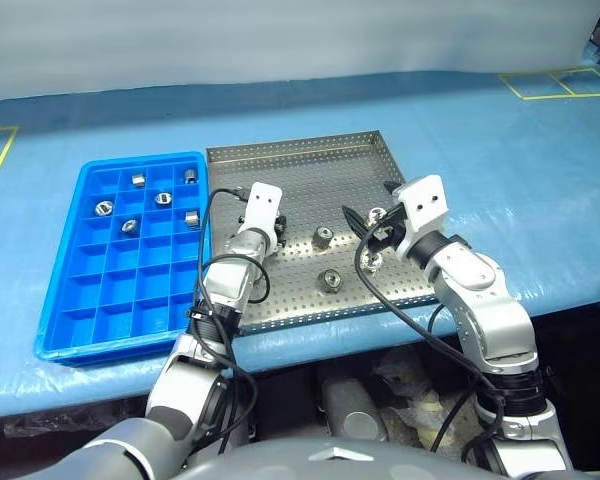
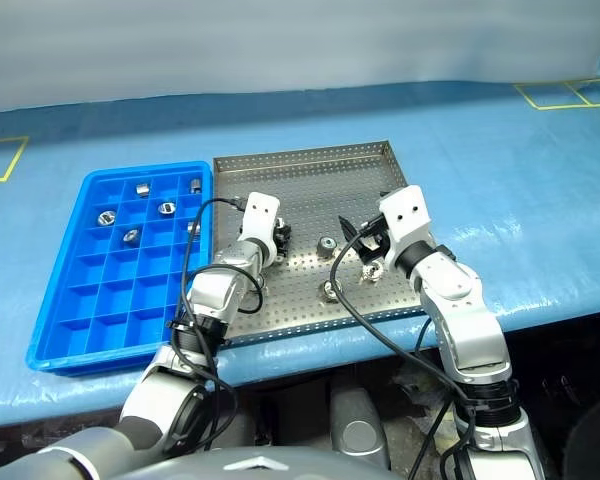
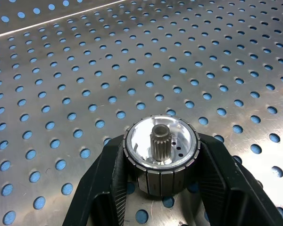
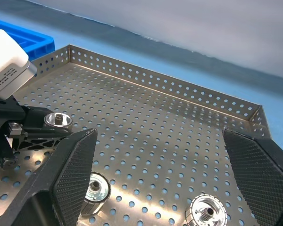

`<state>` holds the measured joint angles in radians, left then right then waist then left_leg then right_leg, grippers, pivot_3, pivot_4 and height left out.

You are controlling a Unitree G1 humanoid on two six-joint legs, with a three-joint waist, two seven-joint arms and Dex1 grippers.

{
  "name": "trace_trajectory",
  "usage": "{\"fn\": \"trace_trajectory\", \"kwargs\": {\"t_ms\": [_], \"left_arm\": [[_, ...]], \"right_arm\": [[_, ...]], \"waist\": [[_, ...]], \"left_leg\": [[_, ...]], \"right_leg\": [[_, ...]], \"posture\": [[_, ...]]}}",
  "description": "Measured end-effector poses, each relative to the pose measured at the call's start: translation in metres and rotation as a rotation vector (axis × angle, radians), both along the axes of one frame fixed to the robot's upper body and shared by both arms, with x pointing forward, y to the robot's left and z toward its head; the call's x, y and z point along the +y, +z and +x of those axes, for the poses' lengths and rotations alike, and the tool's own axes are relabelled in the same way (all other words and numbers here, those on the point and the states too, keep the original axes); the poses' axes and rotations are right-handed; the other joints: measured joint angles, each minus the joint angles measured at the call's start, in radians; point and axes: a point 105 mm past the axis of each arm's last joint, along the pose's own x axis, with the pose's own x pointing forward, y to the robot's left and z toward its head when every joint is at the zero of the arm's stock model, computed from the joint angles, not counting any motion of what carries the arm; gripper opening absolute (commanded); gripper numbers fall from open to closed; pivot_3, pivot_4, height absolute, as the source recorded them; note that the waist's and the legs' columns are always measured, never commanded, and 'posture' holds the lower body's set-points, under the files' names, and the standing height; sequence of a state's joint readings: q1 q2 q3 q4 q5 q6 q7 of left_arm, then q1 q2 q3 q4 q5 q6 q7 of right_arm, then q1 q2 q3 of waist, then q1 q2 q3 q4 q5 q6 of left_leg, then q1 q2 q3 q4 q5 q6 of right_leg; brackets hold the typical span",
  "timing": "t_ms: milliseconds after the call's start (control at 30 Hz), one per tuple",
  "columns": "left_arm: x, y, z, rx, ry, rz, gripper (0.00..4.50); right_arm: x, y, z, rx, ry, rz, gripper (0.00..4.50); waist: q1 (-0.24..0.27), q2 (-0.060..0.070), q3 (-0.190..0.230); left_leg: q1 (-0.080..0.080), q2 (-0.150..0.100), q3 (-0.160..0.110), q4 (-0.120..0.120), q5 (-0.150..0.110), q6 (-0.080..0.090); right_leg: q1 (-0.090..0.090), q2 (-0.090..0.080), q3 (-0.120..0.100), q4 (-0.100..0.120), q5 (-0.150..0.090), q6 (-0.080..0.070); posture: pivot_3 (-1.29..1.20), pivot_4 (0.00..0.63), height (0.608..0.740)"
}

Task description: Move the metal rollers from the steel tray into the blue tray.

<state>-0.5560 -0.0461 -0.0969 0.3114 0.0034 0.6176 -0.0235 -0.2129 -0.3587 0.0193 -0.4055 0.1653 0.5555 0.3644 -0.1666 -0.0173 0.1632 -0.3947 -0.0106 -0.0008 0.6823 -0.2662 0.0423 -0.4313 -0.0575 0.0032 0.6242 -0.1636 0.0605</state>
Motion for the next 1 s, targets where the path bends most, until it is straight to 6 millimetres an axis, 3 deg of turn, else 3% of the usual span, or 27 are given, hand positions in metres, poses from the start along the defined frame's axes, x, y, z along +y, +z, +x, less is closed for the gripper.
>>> {"fn": "trace_trajectory", "kwargs": {"t_ms": [233,367,433,533,700,833,1000], "left_arm": [[0.014,0.007,-0.004,-0.064,0.022,-0.015,1.74],[0.036,0.045,-0.014,-0.220,-0.001,-0.032,1.74],[0.054,0.072,-0.022,-0.315,0.006,-0.025,1.74],[0.085,0.096,-0.036,-0.370,0.068,0.010,1.74],[0.131,0.085,-0.065,-0.278,0.164,0.140,1.74],[0.148,0.081,-0.087,-0.238,0.177,0.185,1.74],[0.193,0.082,-0.106,-0.209,0.351,0.214,1.74]], "right_arm": [[0.000,0.000,0.000,0.000,-0.001,0.002,4.50],[-0.002,-0.004,-0.001,0.013,0.000,0.000,4.50],[-0.003,-0.007,-0.002,0.024,-0.003,-0.001,4.50],[-0.006,-0.010,-0.002,0.032,-0.010,-0.001,4.50],[-0.004,-0.012,0.000,0.041,-0.005,0.001,4.50],[0.001,-0.014,0.002,0.050,0.017,0.003,4.50],[0.004,-0.017,0.003,0.059,0.035,0.008,4.50]], "waist": [[-0.002,0.000,0.000],[-0.003,0.000,0.000],[-0.004,0.000,0.000],[-0.005,0.000,0.000],[-0.007,0.000,0.000],[-0.003,0.000,0.000],[0.019,0.000,0.000]], "left_leg": [[0.000,0.000,0.000,-0.001,0.000,0.000],[-0.001,0.000,0.001,-0.001,0.000,0.000],[-0.001,0.001,0.002,-0.001,0.000,0.000],[0.000,0.000,0.003,0.000,0.000,0.000],[0.000,0.001,0.004,0.000,0.000,0.000],[0.000,0.000,0.003,-0.001,0.000,0.000],[0.000,0.001,0.004,0.000,0.000,0.000]], "right_leg": [[-0.001,0.000,0.001,0.000,0.000,0.000],[-0.003,0.000,0.003,0.001,0.001,-0.001],[-0.003,0.000,0.004,0.001,0.000,-0.001],[-0.002,0.000,0.005,0.001,0.000,0.000],[-0.003,0.000,0.005,0.001,-0.001,-0.001],[-0.003,0.000,0.005,0.001,-0.001,-0.002],[-0.003,0.001,0.005,0.002,-0.003,-0.005]], "posture": [[-0.26,0.150,0.740],[-0.25,0.150,0.740],[-0.25,0.150,0.740],[-0.23,0.150,0.740],[-0.23,0.150,0.740],[-0.17,0.150,0.740],[-0.14,0.150,0.740]]}}
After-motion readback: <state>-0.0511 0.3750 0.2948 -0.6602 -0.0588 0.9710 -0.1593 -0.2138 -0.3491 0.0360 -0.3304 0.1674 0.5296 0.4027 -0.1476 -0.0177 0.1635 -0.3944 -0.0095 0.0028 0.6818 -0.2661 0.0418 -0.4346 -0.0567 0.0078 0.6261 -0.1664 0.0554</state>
